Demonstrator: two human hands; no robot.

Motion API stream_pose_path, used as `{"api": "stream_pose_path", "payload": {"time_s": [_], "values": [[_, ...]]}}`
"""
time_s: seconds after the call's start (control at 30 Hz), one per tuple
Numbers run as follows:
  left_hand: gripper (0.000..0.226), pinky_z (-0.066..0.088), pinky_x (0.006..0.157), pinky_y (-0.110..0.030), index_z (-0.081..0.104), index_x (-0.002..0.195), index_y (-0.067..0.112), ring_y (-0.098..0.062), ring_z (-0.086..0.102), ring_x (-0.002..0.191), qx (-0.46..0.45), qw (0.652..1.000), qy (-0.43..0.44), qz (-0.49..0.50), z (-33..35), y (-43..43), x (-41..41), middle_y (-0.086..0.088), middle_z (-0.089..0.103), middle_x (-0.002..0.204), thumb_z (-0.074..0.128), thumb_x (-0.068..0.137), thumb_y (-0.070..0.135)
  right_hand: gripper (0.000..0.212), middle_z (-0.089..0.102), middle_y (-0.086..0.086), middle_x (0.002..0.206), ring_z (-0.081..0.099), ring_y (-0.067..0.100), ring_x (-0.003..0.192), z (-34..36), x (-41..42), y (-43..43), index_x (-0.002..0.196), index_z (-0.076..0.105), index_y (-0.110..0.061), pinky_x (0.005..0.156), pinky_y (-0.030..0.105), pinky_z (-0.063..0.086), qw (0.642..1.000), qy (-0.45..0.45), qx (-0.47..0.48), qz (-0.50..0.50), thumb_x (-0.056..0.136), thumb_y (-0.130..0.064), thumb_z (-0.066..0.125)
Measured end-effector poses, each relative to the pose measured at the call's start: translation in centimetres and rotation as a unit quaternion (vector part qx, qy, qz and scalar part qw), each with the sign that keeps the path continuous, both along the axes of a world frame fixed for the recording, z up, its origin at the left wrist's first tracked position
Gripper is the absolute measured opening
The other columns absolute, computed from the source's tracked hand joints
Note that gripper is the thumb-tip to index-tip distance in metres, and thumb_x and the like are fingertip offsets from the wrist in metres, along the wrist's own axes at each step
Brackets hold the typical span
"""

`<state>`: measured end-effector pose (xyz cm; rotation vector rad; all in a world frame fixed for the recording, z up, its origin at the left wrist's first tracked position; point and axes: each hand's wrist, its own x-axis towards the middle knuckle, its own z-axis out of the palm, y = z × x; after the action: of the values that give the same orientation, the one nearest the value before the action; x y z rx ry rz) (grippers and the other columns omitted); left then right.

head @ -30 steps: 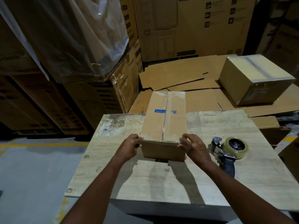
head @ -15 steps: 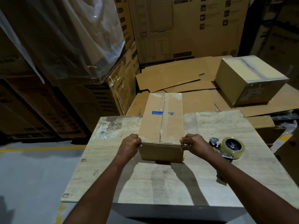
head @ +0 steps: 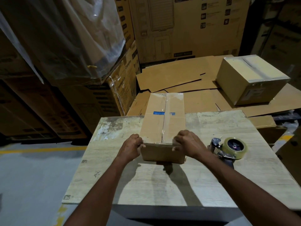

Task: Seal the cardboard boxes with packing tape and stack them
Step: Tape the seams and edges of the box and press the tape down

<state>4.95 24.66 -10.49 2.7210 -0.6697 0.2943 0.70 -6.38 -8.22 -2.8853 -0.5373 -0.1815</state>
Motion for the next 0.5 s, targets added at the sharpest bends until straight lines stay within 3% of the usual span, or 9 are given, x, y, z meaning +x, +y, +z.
{"api": "stream_pose_path", "payload": {"time_s": [0.07,0.27,0.4,0.5], "values": [[0.025,0.039,0.064,-0.028,0.065,0.08,0.013,-0.017,0.05,0.081,-0.022,1.0,0.012,0.011,0.0,-0.3,-0.1,0.001,0.055,0.083,0.087,0.078,0.024,0.049,0.067,0.006,0.112,0.058,0.02,0.098,-0.7,0.1,2.0,0.118,0.073,-0.015,0.085,0.031,0.049,0.999,-0.016,0.029,0.008,0.088,-0.053,0.074],[0.028,0.033,0.065,-0.027,0.062,0.078,0.015,-0.013,0.044,0.08,-0.034,0.996,0.029,0.081,0.0,-1.8,-0.5,0.005,0.048,0.082,0.083,0.082,0.034,0.031,0.06,0.002,0.114,0.05,0.018,0.103,-2.0,0.8,8.2,0.117,0.071,-0.019,0.094,0.035,0.046,0.996,-0.023,0.087,0.002,0.097,-0.043,0.066],[0.029,0.033,0.063,-0.028,0.064,0.076,0.013,-0.014,0.044,0.079,-0.017,0.997,0.02,0.072,0.0,-1.3,-0.3,0.005,0.047,0.08,0.083,0.082,0.035,0.025,0.058,0.002,0.11,0.046,0.018,0.102,-2.4,1.2,9.2,0.114,0.071,-0.016,0.088,0.031,0.04,0.994,-0.03,0.107,-0.016,0.097,-0.035,0.067],[0.03,0.037,0.059,-0.029,0.062,0.073,0.014,-0.017,0.049,0.078,-0.018,0.998,-0.006,0.062,-0.3,-1.4,-0.5,0.003,0.049,0.079,0.084,0.081,0.032,0.024,0.059,0.001,0.106,0.048,0.017,0.099,-2.8,1.1,7.9,0.109,0.074,-0.016,0.086,0.033,0.045,0.992,-0.031,0.122,-0.019,0.097,-0.035,0.068]]}}
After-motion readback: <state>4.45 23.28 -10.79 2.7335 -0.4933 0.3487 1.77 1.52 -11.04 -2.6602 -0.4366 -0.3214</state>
